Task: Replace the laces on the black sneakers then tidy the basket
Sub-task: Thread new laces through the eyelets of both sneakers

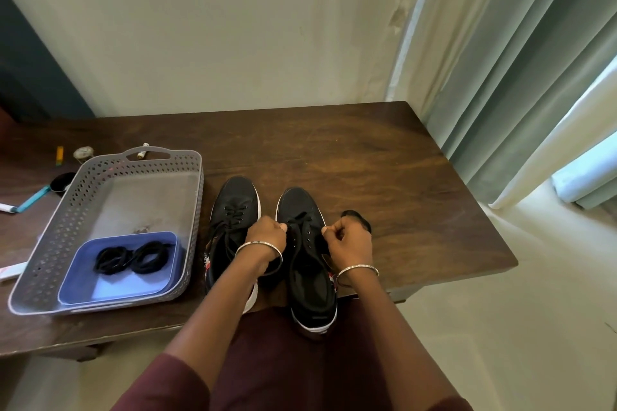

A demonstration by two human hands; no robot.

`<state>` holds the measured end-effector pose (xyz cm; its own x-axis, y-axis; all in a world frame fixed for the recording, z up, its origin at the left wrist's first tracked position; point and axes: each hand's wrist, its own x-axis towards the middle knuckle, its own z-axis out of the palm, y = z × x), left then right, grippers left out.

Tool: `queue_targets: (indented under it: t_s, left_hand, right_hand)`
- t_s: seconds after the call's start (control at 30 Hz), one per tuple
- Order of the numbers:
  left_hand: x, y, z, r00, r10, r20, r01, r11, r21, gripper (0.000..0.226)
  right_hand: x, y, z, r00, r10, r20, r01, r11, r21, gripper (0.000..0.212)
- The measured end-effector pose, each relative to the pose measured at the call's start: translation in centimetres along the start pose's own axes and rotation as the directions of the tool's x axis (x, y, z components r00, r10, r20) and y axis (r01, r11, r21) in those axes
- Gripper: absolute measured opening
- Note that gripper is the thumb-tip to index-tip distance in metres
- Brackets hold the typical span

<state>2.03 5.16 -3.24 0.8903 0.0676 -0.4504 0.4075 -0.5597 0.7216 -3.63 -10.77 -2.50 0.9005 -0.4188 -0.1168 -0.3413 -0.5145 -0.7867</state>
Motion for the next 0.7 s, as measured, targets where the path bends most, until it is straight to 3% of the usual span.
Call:
queue_targets:
  t_s: [0.1,0.23,0.5,0.6,0.7]
  left_hand:
    - [2.4,-1.6,0.3,0.998,-0.058,0.028,0.061,0.991,-0.116,0.023]
    - [5.4,-3.6,1.2,0.997,-0.075,-0.018,0.072,0.989,-0.129,0.015]
    - [1.1,-1.3,-0.3,0.995,0.008,-0.103,-0.012,0.999,-0.031,0.007]
    - [-2.5,0.4,-1.5,0.984,0.061,-0.165,-0.059,0.998,0.017,0.016]
    - [-4.5,1.1,-2.4,0.995,0.066,-0.080,-0.059,0.995,0.078,0.023]
  right_hand:
    - [0.0,-0.3,0.2,1.000,0.024,-0.015,-0.025,0.999,-0.026,0.022]
    - [-0.1,-0.8,0.4,0.999,0.043,-0.034,-0.045,0.996,-0.071,0.018]
    - [-0.3,-1.0,0.2,0.997,0.066,-0.042,-0.067,0.997,-0.029,0.017]
    - [0.0,-1.0,0.1,0.999,0.053,-0.005,-0.053,0.998,-0.028,0.019]
    - [0.4,-0.5,0.0,0.999,0.009,0.033,-0.008,1.000,-0.026,0.020]
